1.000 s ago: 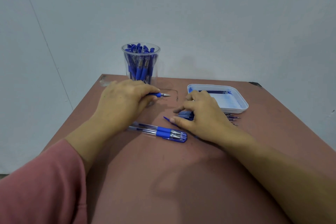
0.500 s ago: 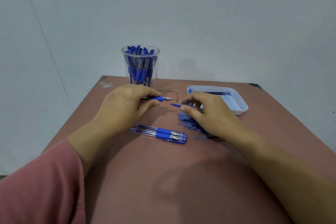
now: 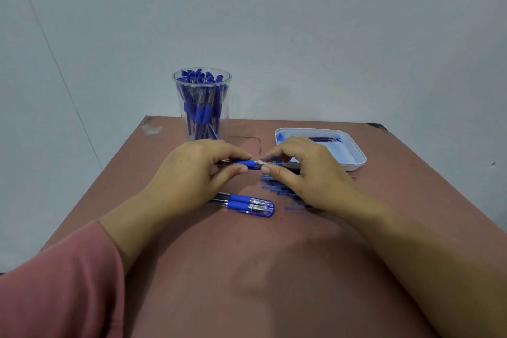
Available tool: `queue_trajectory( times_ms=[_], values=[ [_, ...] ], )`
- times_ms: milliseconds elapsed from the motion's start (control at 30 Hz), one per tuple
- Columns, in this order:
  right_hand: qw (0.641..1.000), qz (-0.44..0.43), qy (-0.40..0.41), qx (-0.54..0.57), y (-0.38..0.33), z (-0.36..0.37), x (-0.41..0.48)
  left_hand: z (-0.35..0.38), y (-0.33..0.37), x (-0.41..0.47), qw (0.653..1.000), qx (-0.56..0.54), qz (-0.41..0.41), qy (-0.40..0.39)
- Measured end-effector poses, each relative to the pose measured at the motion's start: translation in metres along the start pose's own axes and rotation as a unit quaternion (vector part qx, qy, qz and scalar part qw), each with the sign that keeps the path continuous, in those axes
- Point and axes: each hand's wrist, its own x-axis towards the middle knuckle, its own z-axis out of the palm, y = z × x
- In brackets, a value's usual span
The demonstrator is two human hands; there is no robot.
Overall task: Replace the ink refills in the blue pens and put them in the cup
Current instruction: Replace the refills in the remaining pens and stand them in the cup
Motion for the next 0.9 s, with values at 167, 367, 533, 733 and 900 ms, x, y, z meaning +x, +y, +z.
queue_trajectory(
  times_ms=[167, 367, 533, 733, 900],
  values=[
    [0.999, -0.028, 0.027, -0.004, 0.003, 0.007, -0.002, 0.006, 0.0, -0.002, 1.0, -0.004, -0.006, 0.016],
    [0.996, -0.07, 0.062, -0.009, 0.005, 0.011, -0.004, 0.01, 0.003, -0.003, 0.999, 0.007, 0.009, 0.034],
    [0.995, -0.073, 0.069, -0.002, 0.006, 0.013, -0.004, 0.01, 0.004, -0.001, 1.0, 0.004, 0.0, 0.024],
    [0.999, -0.04, 0.021, -0.001, 0.006, 0.011, -0.003, 0.003, 0.009, -0.008, 0.997, 0.062, -0.036, -0.026],
    [0.998, 0.008, 0.05, 0.021, 0.013, -0.006, -0.006, -0.003, 0.012, -0.024, 0.978, 0.146, -0.116, -0.094]
  ],
)
